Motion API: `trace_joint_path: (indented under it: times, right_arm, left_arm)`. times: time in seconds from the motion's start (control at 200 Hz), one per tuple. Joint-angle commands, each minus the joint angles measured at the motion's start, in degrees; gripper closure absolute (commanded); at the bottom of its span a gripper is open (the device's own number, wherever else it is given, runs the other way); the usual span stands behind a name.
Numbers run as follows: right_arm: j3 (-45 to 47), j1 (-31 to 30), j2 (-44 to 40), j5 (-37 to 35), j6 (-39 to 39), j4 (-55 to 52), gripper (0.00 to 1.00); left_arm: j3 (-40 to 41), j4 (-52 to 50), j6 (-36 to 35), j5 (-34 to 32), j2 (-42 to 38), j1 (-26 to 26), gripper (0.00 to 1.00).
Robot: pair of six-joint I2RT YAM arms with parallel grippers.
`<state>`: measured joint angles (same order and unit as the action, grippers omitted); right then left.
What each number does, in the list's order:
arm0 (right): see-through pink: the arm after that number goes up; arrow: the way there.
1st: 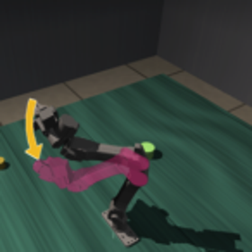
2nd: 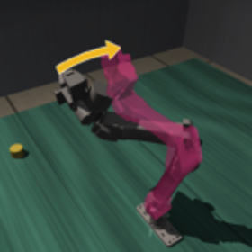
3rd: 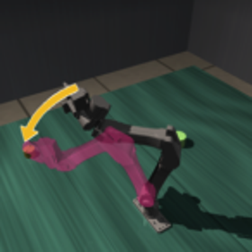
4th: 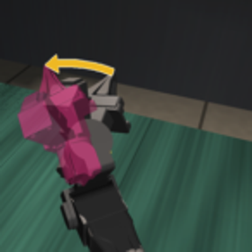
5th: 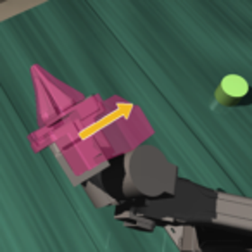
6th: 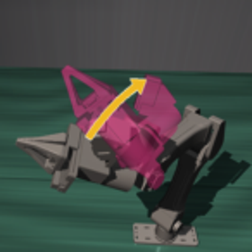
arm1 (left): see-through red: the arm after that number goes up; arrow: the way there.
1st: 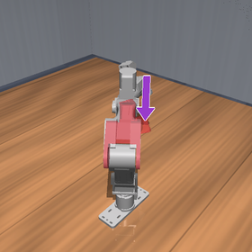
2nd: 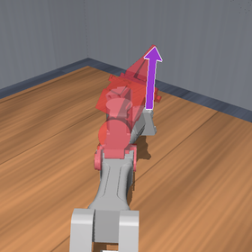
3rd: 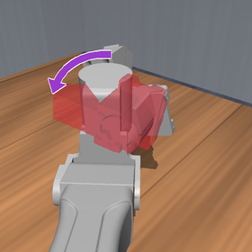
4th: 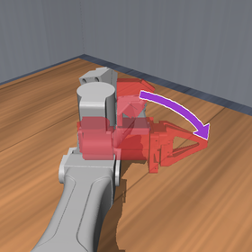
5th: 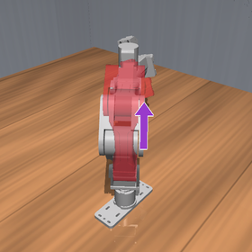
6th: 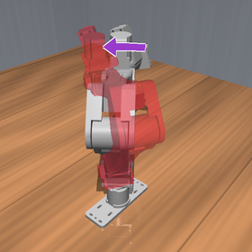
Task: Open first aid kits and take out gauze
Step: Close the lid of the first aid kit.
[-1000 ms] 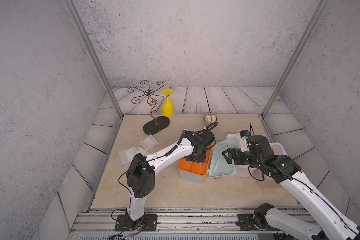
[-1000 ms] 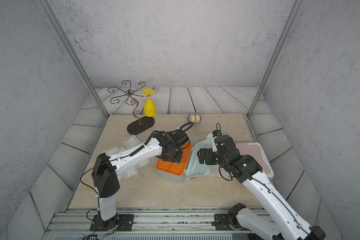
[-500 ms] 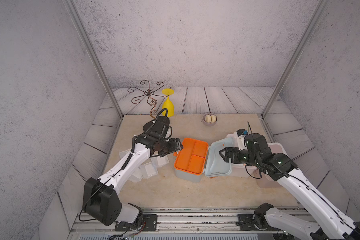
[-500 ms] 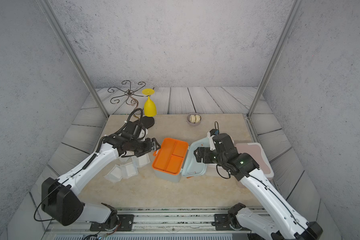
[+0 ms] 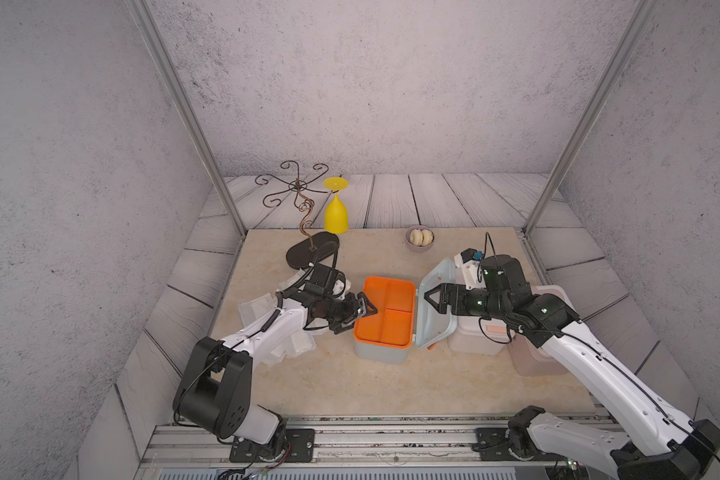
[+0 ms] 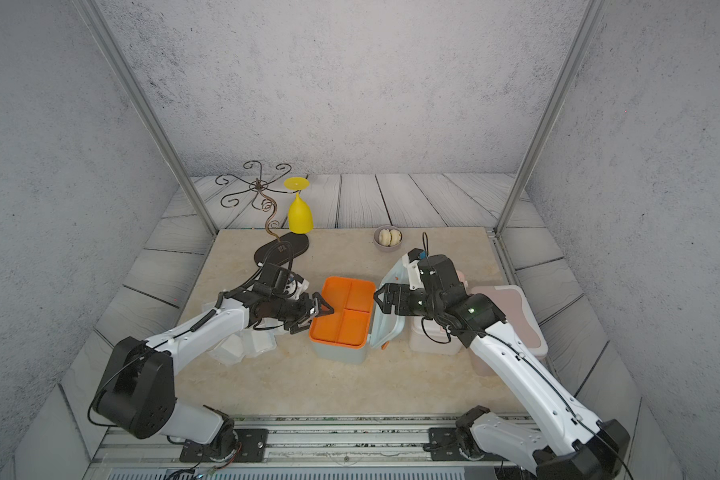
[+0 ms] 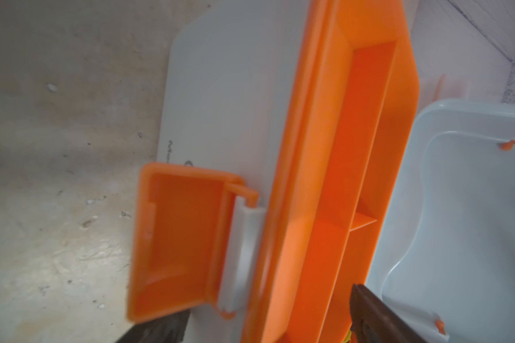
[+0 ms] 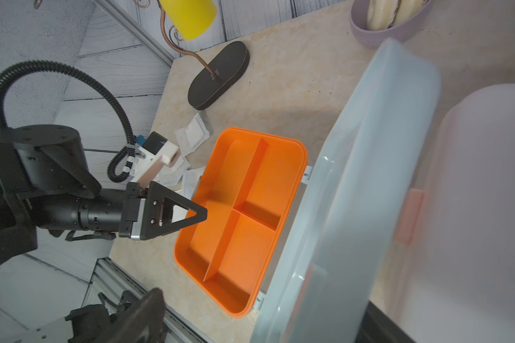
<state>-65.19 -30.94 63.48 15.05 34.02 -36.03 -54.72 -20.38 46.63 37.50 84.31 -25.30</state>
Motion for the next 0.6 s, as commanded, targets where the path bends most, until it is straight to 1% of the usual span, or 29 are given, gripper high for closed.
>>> trace_joint_path:
  times: [0.0, 0.185, 0.41, 0.515, 0.595]
  right_arm:
    - [-1.5, -0.4, 1.6, 6.4, 2.7, 4.4, 0.06]
    - [-1.2, -0.5, 3.8, 11.0, 5.4, 9.1, 0.06]
    - [-1.4, -0.5, 5.6, 14.4, 7.6, 13.2, 0.06]
    - [-1.9, -0.6, 6.3, 15.1, 7.8, 13.6, 0.06]
    - [-2.0, -0.6, 6.8, 15.5, 8.1, 14.0, 0.06]
  left_arm:
    - [1.5, 3.8, 1.5, 3.2, -1.8, -0.6, 0.13]
    - [2.9, 7.6, 3.8, 4.7, -2.0, -1.7, 0.13]
    - [3.1, 10.2, 6.5, 4.7, -2.5, -5.2, 0.14]
    - [4.4, 8.5, 6.2, 3.2, -5.5, -5.0, 0.14]
    - [4.9, 2.1, 4.1, -0.9, -9.6, -3.1, 0.14]
